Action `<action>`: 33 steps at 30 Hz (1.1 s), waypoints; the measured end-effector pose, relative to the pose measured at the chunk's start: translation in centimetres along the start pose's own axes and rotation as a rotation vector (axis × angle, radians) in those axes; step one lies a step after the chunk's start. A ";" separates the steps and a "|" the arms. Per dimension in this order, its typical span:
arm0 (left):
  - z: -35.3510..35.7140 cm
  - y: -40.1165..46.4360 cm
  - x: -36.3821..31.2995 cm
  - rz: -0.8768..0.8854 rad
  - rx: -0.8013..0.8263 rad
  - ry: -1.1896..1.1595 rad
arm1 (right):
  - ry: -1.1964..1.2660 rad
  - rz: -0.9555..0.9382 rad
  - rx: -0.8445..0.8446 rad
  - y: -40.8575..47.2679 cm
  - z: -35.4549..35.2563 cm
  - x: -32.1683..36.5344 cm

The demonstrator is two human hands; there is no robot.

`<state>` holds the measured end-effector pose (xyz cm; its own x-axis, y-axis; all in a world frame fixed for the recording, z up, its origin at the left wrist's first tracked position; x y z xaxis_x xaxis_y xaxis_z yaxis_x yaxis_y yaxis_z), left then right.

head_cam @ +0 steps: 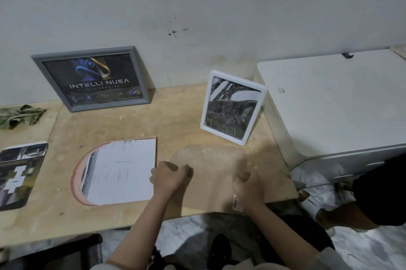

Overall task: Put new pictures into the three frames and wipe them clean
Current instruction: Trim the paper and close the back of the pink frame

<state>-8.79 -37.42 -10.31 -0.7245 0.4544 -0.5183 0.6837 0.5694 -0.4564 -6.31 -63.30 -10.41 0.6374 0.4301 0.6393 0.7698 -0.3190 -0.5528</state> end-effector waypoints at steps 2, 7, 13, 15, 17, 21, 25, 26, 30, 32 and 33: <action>-0.4 0.6 0.4 -0.006 0.007 -0.016 | 0.133 0.090 0.037 0.5 -0.2 -0.3; -1.4 1.0 1.1 0.027 0.011 -0.091 | 0.183 0.117 0.047 0.5 -0.4 -0.5; -5.1 1.3 3.6 -0.005 -0.028 -0.113 | 0.093 0.031 0.101 -2.0 2.3 1.2; -7.0 1.6 5.1 -0.010 -0.053 -0.105 | 0.055 0.009 0.149 -3.5 4.3 2.5; -8.9 2.0 6.7 -0.023 -0.090 -0.118 | 0.048 -0.004 0.186 -4.7 6.4 3.7; -13.2 3.3 10.6 -0.048 -0.177 -0.206 | -0.011 -0.096 0.241 -7.8 11.5 6.9; -16.6 4.2 13.1 -0.017 -0.246 -0.211 | -0.059 -0.168 0.236 -9.1 16.1 8.8; -17.4 4.5 13.7 -0.022 -0.259 -0.204 | -0.064 -0.168 0.241 -9.4 17.1 9.1; -19.1 6.6 16.4 -0.034 -0.241 -0.162 | -0.096 -0.161 0.246 -9.9 21.4 9.8; -19.6 7.7 17.5 -0.024 -0.221 -0.149 | -0.119 -0.166 0.241 -9.5 23.3 9.7; -19.7 8.1 17.7 -0.014 -0.207 -0.149 | -0.133 -0.166 0.228 -9.1 24.1 9.5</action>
<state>-17.79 -11.30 -8.94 -0.7023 0.3488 -0.6206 0.6301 0.7102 -0.3139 -8.06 -35.96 -12.16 0.4823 0.5723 0.6633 0.8256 -0.0438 -0.5625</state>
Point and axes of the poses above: each hand's wrist, its own y-axis towards the middle knuckle, its own z-axis out of the palm, x = y × z, the point moved 6 cm from there along y, towards the middle knuckle, and after that the axes turned 5 degrees about z, right-handed, at the moved point
